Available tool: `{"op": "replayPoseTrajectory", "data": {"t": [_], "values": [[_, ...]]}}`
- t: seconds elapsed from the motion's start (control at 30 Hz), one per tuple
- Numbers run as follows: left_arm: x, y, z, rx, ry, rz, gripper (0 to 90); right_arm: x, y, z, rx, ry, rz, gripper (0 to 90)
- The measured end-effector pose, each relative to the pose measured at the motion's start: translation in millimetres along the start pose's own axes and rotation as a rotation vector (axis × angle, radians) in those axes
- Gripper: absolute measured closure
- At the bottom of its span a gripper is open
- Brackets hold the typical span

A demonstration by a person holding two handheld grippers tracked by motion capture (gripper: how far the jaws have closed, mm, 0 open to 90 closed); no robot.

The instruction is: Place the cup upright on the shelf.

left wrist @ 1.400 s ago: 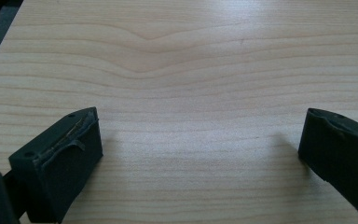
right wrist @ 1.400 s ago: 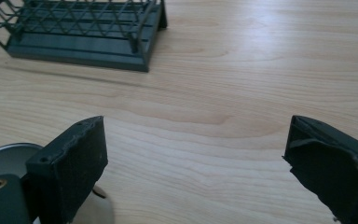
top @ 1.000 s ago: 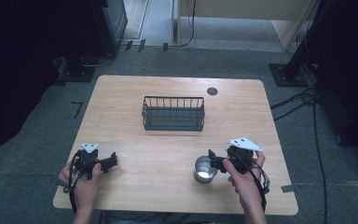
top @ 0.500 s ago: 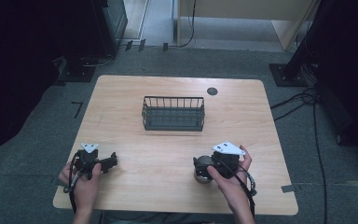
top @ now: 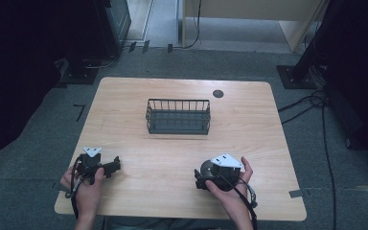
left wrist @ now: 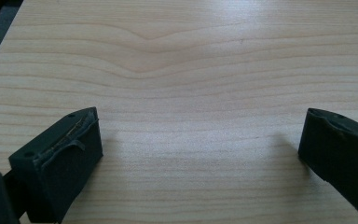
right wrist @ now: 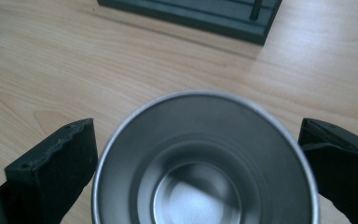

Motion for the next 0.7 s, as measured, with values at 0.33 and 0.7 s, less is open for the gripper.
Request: {"op": "replayPoseTrajectory", "data": {"t": [0.33,0.7], "values": [[0.0,0.0,0.0,0.000,0.000,0.000,0.0,9.9,4.0,20.3,0.011,-0.042,-0.035,1.0],[0.0,0.0,0.0,0.000,0.000,0.000,0.0,12.8,5.9,23.3,0.030,-0.022,-0.022,16.5]]}}
Point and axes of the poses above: each handheld gripper's, and its own axes: x roughly forward along the jaws, z roughly out of its underside, y roughly to its right, the point moved 6 cm from there along x, roughly forward along the jaws, and after that the axes turned 14 degrees about -y, right-handed, at the moved point
